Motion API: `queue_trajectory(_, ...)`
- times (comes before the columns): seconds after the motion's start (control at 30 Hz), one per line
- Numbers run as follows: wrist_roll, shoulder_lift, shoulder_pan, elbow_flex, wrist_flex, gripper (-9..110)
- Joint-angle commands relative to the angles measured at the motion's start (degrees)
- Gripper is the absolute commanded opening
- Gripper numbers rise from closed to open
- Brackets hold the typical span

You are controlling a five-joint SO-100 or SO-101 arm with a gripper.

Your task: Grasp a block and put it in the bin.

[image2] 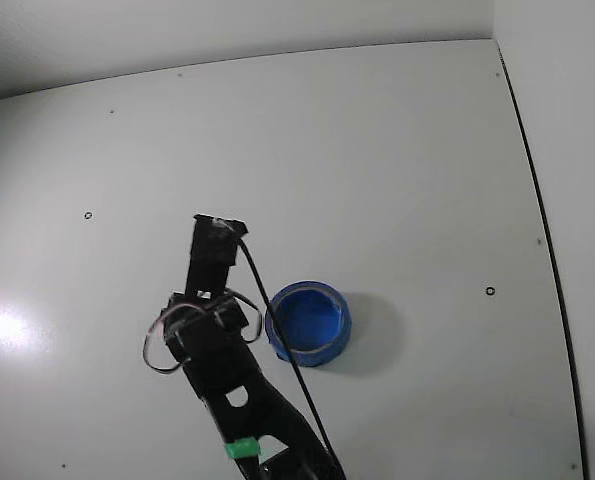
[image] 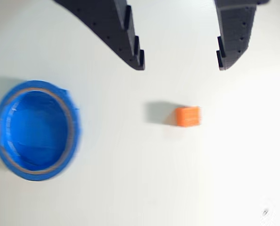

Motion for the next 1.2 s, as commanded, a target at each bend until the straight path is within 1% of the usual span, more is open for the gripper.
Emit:
queue_trajectory(0.0, 1.5, -7.6, -3.4, -11.1, -0.2, 22)
queue_trajectory(0.27, 1.6, -21.4, -6.9, -17.1, -0.3, 22)
queue_trajectory(0.67, 1.0, -38.8, -7.1, -30.0, -0.3, 22)
queue_trajectory(1.1, 0.6, -51.8, -6.4, -37.1, -0.4, 22)
queue_trajectory(1.17, 0.5, -53.2, -6.4, -37.6, -1.8, 22)
